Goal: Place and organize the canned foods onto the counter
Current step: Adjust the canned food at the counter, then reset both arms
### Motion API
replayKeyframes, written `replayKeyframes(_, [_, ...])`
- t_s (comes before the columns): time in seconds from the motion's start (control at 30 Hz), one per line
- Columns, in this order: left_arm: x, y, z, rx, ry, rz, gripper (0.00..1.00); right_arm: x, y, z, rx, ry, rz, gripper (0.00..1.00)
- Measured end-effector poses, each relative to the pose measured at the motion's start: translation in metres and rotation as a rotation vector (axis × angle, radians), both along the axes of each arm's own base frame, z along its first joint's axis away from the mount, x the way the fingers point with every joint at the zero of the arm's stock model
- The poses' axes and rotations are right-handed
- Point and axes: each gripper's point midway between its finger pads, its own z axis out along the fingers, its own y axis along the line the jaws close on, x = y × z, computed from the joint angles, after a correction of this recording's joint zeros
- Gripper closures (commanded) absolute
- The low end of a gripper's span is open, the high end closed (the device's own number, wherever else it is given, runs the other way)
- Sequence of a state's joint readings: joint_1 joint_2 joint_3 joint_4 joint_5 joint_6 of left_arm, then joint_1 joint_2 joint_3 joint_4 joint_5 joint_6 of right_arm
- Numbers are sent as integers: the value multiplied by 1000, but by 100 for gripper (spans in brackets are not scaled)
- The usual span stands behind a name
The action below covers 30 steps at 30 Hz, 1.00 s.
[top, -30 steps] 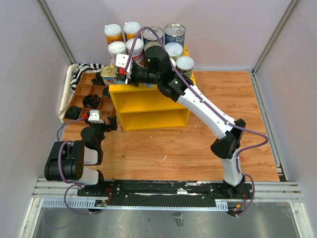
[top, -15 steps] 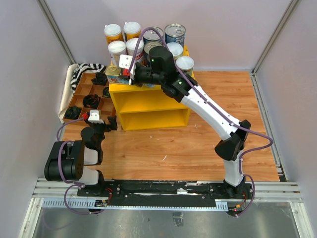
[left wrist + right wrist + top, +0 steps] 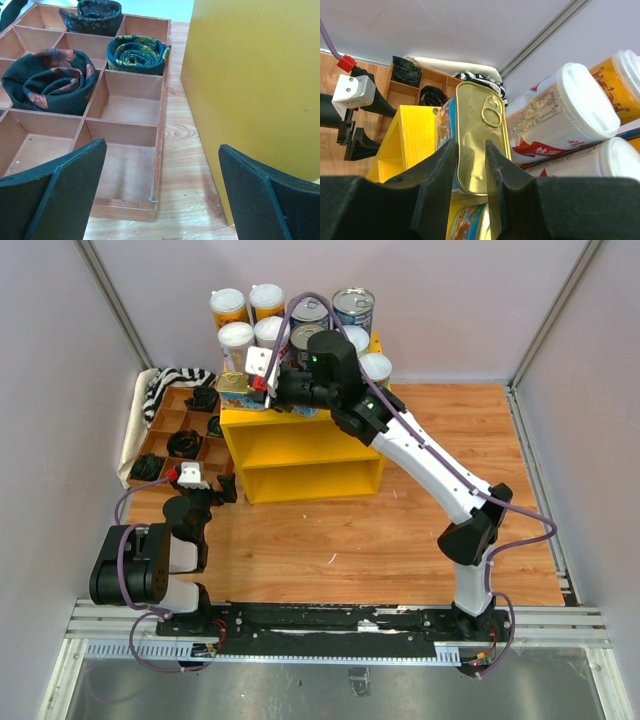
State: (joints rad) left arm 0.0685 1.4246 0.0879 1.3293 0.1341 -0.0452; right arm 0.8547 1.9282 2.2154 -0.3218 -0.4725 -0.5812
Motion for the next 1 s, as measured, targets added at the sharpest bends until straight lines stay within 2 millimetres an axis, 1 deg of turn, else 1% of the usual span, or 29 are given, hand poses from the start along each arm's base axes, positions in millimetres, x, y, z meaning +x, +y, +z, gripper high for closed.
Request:
replayKeyframes(0.1, [0,0,0,0,0,0,0,0,-3,11,14,-10,-3,67])
replayKeyframes(0.17, [0,0,0,0,0,0,0,-2,-4,25,40,-29,0,67])
replayKeyframes(0.27, [0,0,0,0,0,0,0,-6,-6,51,91,-68,8,66])
replayKeyframes(0.3, [0,0,0,0,0,0,0,-9,-8,66,125,-92,15,65])
replayKeyframes(0.33, [0,0,0,0,0,0,0,-9,-8,67,127,-93,15,63])
replayKeyframes(0.4, [0,0,0,0,0,0,0,-14,-12,80,159,-108,20,59])
replayKeyframes(0.43, [0,0,0,0,0,0,0,-17,-15,86,175,-113,22,55])
replayKeyframes(0.47, [0,0,0,0,0,0,0,-20,-18,90,184,-115,20,53])
replayKeyframes(0.5, [0,0,0,0,0,0,0,-24,-23,92,193,-112,15,52])
replayKeyframes(0.57, [0,0,0,0,0,0,0,-32,-40,98,214,-107,-8,50])
replayKeyframes(0.63, [0,0,0,0,0,0,0,-42,-62,107,247,-102,-42,49])
replayKeyframes(0.67, [0,0,0,0,0,0,0,-45,-76,113,268,-100,-67,46])
replayKeyframes(0.7, [0,0,0,0,0,0,0,-47,-92,119,294,-99,-97,38])
replayKeyframes(0.77, [0,0,0,0,0,0,0,-48,-126,130,350,-91,-170,28])
replayKeyframes(0.83, [0,0,0,0,0,0,0,-40,-172,136,417,-75,-289,12])
replayKeyframes(0.87, [0,0,0,0,0,0,0,-35,-192,137,445,-62,-348,5])
replayKeyframes(0.9, [0,0,0,0,0,0,0,-30,-214,137,477,-54,-416,0])
replayKeyframes(0.93, [0,0,0,0,0,0,0,-23,-239,132,509,-42,-500,1])
replayKeyframes(1.0, [0,0,0,0,0,0,0,-15,-274,117,551,-13,-627,2])
